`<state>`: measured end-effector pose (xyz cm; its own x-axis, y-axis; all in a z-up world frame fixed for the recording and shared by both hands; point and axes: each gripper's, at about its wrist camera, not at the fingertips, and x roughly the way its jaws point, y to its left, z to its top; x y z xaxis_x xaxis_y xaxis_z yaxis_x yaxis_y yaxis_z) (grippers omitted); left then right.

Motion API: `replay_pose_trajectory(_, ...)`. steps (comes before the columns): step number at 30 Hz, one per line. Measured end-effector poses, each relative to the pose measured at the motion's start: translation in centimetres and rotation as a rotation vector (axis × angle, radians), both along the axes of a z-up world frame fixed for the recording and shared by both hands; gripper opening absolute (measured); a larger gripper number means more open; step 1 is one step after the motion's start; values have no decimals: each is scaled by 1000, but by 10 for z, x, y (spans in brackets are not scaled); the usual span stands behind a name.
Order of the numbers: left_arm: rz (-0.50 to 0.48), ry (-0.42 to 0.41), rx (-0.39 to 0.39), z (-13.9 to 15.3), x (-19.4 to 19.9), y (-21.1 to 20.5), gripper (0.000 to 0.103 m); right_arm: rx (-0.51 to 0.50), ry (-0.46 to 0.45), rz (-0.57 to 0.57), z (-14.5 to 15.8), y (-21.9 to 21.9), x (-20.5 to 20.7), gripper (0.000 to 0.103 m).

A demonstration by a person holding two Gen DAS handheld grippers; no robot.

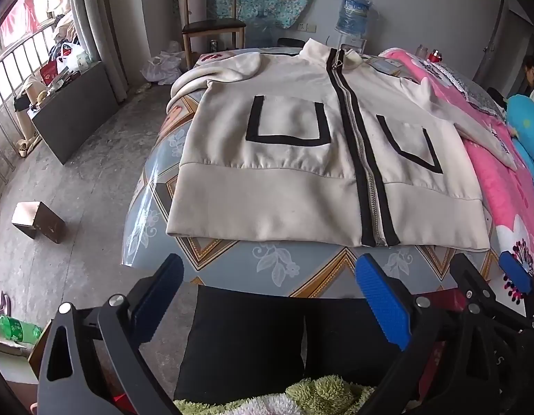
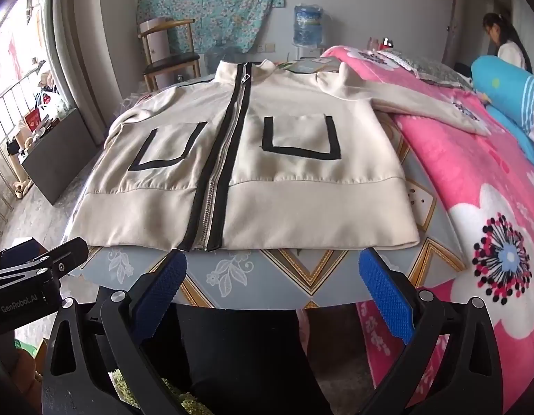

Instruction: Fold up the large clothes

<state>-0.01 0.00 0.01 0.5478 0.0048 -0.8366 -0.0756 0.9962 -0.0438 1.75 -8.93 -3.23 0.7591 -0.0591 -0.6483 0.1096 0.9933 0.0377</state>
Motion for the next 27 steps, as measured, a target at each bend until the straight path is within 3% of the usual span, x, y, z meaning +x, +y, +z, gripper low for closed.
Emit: replay_pose_trajectory(27, -3, -3, -13, 2, -1, 3, 98, -28, -10, -7, 8, 0, -1, 97)
